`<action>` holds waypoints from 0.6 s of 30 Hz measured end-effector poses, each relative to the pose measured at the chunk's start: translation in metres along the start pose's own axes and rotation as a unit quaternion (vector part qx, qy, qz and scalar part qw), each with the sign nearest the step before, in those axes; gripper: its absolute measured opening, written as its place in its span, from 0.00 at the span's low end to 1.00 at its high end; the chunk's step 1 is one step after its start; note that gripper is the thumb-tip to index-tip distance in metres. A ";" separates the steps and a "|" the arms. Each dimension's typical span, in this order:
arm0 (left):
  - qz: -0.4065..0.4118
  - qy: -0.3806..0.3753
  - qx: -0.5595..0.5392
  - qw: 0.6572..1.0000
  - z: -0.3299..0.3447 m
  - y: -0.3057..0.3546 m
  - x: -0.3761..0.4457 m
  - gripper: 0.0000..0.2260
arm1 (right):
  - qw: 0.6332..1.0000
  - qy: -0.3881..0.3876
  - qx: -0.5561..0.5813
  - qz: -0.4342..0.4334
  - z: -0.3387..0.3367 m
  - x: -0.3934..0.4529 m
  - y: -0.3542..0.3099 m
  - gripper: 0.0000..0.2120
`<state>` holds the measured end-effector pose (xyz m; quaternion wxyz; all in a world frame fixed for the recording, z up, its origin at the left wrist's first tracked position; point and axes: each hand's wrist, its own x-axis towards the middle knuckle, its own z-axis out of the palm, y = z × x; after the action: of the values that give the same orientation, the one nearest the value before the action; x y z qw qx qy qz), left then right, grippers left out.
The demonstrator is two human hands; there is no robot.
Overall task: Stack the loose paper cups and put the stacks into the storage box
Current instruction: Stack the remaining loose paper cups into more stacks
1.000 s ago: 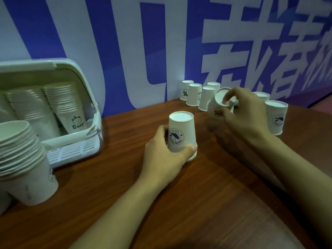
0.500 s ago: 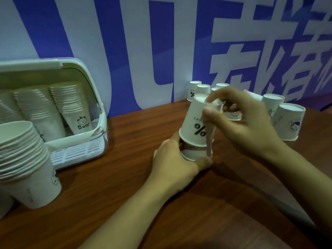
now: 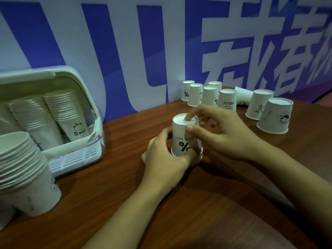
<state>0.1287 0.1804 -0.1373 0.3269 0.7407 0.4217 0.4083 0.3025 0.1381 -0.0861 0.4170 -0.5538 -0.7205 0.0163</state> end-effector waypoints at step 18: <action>-0.003 -0.017 0.022 1.000 -0.002 0.002 -0.002 0.35 | 0.866 0.300 -0.138 0.375 -0.065 -0.019 0.086 0.43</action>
<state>0.1272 0.1778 -0.1350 0.3186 0.7531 0.4274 0.3855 0.4112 0.1272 -0.0969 0.4950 -0.8122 -0.2937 -0.0950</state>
